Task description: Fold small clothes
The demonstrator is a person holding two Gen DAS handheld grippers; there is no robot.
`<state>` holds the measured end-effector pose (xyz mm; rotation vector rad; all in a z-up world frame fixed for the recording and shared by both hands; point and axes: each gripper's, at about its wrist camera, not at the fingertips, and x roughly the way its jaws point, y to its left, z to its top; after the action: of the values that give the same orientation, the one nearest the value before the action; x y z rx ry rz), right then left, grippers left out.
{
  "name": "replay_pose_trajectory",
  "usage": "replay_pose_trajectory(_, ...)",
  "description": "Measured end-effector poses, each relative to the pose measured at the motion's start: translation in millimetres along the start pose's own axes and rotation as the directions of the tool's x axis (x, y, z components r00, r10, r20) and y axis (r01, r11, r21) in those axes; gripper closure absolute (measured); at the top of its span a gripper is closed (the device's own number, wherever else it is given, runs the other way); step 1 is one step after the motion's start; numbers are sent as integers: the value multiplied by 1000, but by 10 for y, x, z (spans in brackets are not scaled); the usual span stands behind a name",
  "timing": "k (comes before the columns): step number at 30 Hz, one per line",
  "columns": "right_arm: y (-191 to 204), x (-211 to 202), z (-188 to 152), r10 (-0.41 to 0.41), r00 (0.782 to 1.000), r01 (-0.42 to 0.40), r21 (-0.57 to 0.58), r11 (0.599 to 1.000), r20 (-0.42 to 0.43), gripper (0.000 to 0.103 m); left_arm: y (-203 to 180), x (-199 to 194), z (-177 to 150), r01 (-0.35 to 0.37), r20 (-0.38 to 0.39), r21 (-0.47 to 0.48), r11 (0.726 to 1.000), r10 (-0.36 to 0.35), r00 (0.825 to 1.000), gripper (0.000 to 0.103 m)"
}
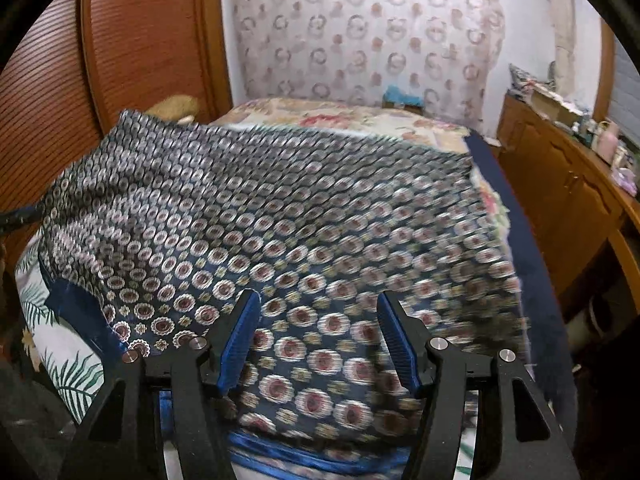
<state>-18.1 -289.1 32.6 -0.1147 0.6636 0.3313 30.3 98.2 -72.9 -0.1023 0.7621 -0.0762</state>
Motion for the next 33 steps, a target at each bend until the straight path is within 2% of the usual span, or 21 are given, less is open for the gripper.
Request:
replay_pose_trajectory(4, 23, 214, 58, 6, 999, -6, -23, 1000, -39, 40, 24, 17, -20, -15, -5, -9, 1000, 15, 1000, 34)
replay_pose_trajectory(9, 46, 285, 142, 3, 997, -7, -51, 999, -81, 40, 20, 29, -33, -27, -6, -8, 1000, 26, 1000, 34)
replay_pose_trajectory(16, 98, 352, 149, 15, 997, -21, -75, 997, -81, 30, 18, 86, -54, -36, -13, -19, 999, 36, 999, 34)
replay_pose_trajectory(33, 113, 376, 83, 16, 997, -22, -71, 997, -73, 30, 118, 378, 3, -65, -92, -8, 998, 64, 994, 34)
